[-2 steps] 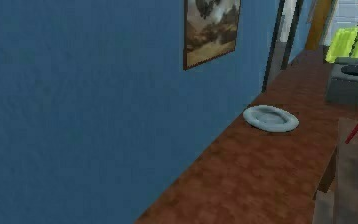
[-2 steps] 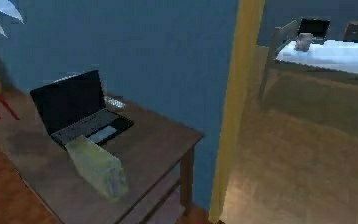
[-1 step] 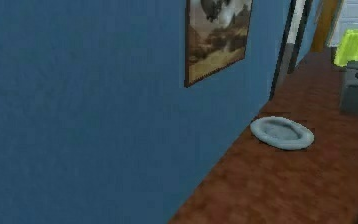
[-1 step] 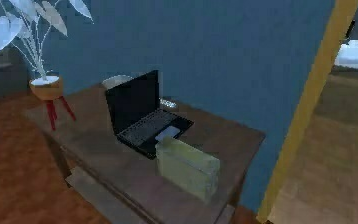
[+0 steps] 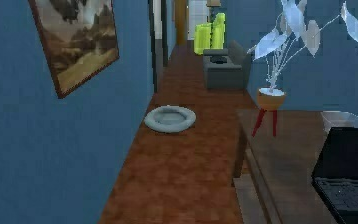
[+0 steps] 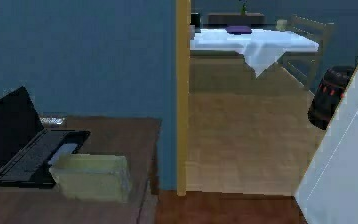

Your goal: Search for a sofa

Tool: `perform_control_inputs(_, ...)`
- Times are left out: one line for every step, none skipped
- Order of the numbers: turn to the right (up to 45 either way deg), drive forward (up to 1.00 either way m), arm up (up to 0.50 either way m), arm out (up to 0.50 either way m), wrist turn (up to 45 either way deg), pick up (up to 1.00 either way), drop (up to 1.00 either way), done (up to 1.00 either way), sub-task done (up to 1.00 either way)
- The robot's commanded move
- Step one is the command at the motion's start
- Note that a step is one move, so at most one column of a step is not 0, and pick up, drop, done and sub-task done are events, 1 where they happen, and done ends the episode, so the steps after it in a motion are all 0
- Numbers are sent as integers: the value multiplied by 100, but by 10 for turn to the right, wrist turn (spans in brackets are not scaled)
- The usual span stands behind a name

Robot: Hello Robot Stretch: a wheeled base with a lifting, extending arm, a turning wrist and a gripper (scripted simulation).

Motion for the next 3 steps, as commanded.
perform_control_inputs(0, 100, 0, 0, 0, 0, 0, 0, 0)
perform_control_inputs(60, 0, 0, 0, 0, 0, 0, 0, 0)
perform_control_inputs(0, 55, 0, 0, 0, 0, 0, 0, 0)
